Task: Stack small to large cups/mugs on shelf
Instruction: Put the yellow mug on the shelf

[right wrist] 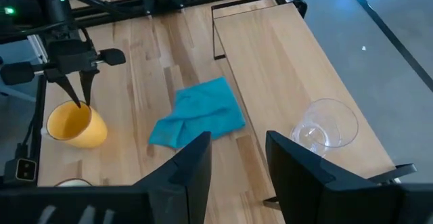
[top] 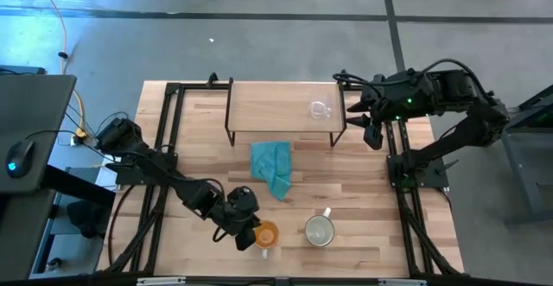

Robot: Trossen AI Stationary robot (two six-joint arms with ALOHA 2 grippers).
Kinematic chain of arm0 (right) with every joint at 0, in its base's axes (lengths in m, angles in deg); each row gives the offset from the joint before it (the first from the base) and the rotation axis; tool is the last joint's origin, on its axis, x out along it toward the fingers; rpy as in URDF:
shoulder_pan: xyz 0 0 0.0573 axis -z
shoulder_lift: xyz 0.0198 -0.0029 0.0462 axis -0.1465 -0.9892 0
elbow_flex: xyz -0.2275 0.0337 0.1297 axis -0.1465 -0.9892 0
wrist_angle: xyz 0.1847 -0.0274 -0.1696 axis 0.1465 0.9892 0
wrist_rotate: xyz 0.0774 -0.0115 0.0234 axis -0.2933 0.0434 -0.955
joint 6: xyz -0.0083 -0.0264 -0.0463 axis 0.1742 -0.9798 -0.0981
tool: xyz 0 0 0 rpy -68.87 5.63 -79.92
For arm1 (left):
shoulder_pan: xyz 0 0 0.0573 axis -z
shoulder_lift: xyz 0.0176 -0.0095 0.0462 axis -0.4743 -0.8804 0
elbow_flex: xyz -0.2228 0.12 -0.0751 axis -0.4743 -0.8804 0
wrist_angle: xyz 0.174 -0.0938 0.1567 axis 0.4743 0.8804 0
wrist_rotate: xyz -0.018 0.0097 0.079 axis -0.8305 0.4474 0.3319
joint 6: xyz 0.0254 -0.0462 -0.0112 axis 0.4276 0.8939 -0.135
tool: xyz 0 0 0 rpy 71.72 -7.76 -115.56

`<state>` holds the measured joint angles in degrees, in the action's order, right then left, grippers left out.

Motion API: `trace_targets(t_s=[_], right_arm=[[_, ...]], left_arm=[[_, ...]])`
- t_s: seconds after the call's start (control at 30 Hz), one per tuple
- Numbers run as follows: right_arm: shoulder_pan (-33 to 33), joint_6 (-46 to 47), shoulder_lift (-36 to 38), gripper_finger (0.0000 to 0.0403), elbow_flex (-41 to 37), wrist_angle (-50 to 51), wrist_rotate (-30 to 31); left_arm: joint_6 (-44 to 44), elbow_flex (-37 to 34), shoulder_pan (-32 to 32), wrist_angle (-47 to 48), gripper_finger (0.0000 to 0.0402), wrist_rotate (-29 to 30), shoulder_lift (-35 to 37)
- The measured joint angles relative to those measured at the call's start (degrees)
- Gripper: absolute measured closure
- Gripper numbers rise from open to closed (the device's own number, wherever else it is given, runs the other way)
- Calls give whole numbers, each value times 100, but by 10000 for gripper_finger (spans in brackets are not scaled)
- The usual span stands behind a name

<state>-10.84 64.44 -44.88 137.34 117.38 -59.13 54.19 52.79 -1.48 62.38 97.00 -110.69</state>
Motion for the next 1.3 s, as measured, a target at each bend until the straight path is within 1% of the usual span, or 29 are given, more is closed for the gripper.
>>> trace_targets(t_s=[0.37,0.7,1.0,1.13,1.3], right_arm=[[0,-42,0,269,0,2,-26],[0,-42,0,269,0,1,-52],[0,-66,0,269,0,0,-49],[0,-137,0,269,0,0,-48],[0,-149,0,269,0,0,-46]], left_arm=[[8,7,6,270,348,-78,-52],[-2,7,4,265,348,-92,-54],[-13,4,2,0,348,-94,-55],[-37,4,2,3,348,-279,-58],[-37,2,6,13,348,-284,-101]])
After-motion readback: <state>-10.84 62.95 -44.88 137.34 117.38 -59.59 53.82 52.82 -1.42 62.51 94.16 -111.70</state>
